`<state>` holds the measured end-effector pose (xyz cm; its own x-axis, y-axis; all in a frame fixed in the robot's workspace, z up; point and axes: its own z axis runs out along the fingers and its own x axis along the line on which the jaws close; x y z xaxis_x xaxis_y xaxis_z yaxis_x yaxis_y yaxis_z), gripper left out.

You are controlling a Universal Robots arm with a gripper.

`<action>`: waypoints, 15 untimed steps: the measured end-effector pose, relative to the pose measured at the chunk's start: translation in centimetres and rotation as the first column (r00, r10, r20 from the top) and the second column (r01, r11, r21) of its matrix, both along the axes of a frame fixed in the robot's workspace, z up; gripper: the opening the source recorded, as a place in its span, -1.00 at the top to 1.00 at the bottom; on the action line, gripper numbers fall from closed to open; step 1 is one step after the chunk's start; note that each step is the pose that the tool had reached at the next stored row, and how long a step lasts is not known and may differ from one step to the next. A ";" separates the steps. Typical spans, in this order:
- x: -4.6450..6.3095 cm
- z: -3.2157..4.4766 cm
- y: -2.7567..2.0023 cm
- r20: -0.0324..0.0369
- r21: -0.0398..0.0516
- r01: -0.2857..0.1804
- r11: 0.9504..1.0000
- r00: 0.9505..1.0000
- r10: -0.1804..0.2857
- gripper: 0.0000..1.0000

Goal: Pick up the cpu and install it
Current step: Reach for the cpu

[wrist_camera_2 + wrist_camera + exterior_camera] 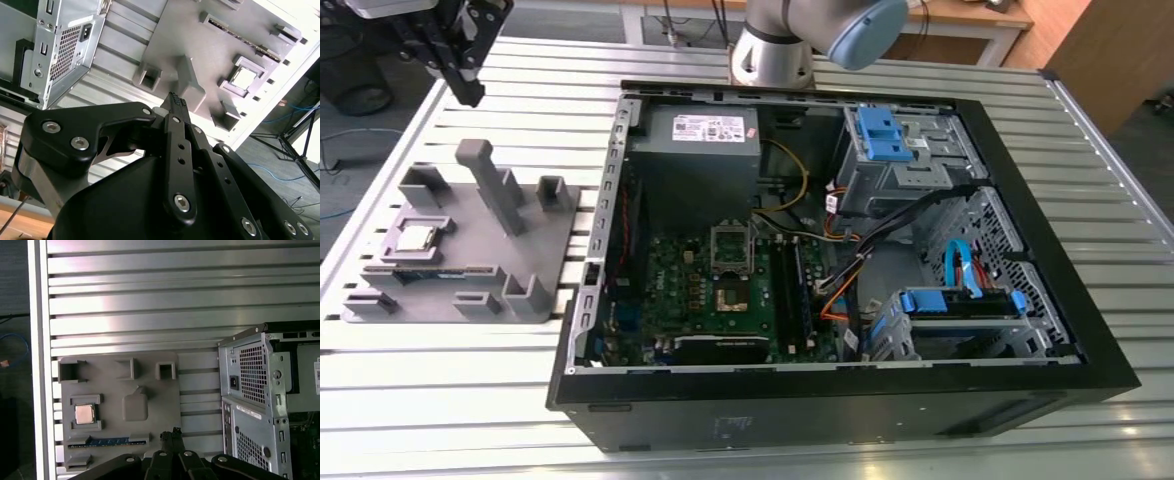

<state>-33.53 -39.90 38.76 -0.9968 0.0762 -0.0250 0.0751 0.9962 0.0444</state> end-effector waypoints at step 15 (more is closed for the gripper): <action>-1.2 -0.01 0.00 0.000 0.000 0.000 1.000 1.000 0.000 0.79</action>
<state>-34.75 -39.89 38.75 -0.9968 0.0763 -0.0250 0.0752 0.9962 0.0444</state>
